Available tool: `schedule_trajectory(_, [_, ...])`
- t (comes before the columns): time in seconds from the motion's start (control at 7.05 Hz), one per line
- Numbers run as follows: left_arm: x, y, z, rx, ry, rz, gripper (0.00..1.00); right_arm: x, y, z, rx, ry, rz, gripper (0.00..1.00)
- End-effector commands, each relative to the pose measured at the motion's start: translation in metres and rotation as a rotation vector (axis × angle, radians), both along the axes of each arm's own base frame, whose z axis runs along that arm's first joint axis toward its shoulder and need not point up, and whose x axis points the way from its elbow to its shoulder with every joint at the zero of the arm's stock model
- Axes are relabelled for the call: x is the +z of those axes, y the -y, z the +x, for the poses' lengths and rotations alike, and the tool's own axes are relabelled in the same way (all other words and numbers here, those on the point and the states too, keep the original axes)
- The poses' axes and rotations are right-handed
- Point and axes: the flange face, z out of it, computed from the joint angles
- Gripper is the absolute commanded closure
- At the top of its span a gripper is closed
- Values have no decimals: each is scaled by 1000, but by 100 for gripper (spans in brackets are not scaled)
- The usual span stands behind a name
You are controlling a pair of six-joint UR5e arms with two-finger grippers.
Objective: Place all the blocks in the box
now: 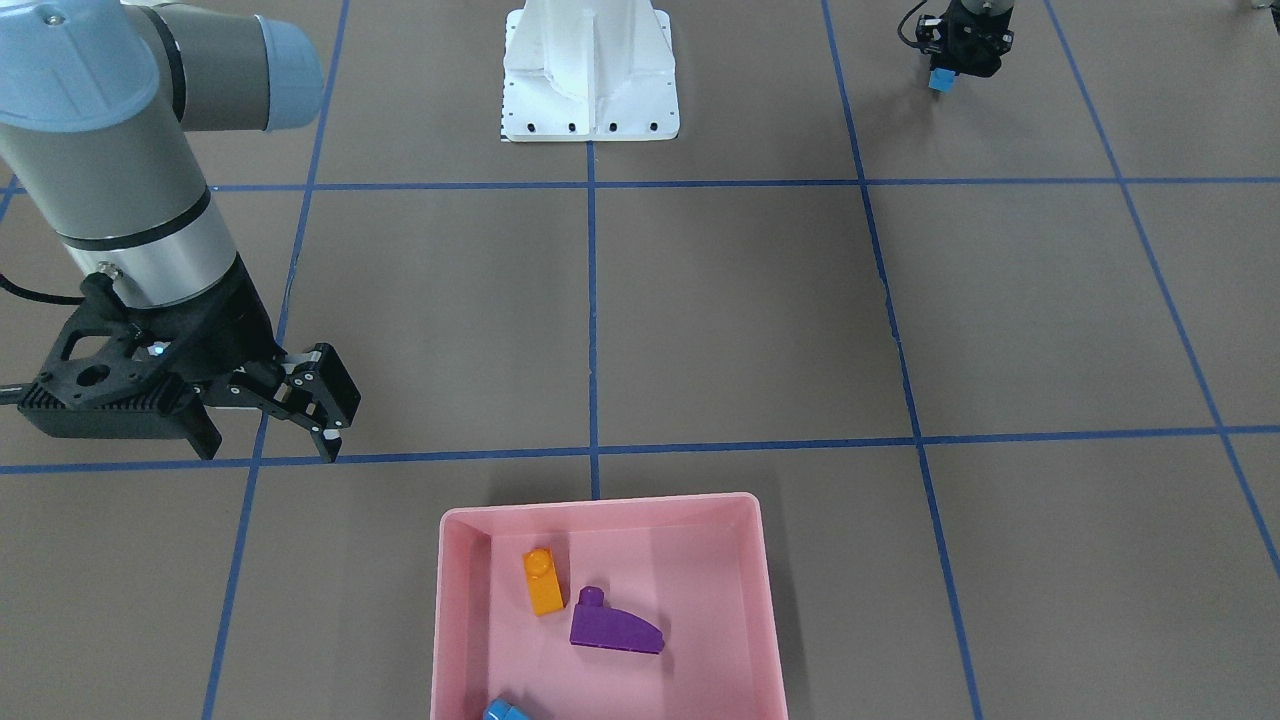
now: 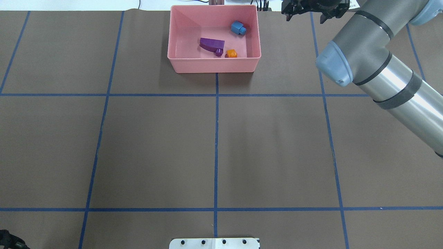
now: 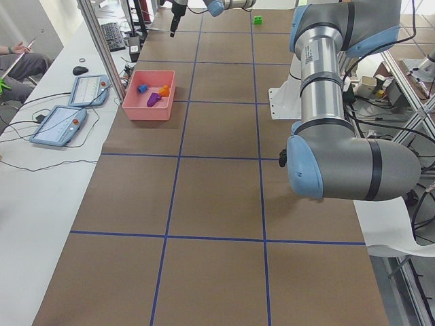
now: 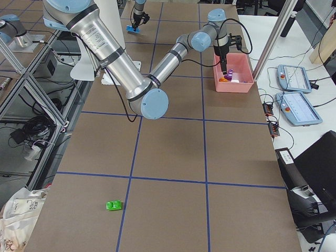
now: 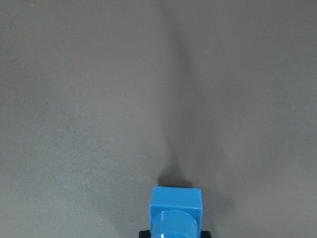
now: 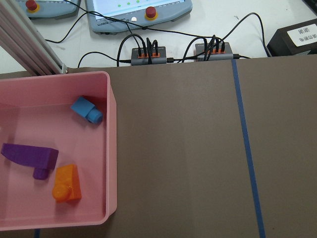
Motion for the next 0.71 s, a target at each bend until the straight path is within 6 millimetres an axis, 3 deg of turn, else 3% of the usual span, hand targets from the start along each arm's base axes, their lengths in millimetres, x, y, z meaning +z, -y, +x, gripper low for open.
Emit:
schedule_trajectory(0.0, [-59, 53, -16, -189, -120, 0, 100, 11, 5, 17, -21, 3, -8, 0])
schedule_trajectory(0.14, [-80, 80, -17, -282, -182, 7, 100, 21, 7, 34, -42, 9, -8, 0])
schedule_trajectory(0.43, [-138, 143, -6, -413, -368, 91, 100, 68, -4, 84, -90, -6, -4, 0])
schedule_trajectory(0.57, [-151, 165, -8, -458, -404, 126, 100, 89, -10, 109, -115, -12, 4, 0])
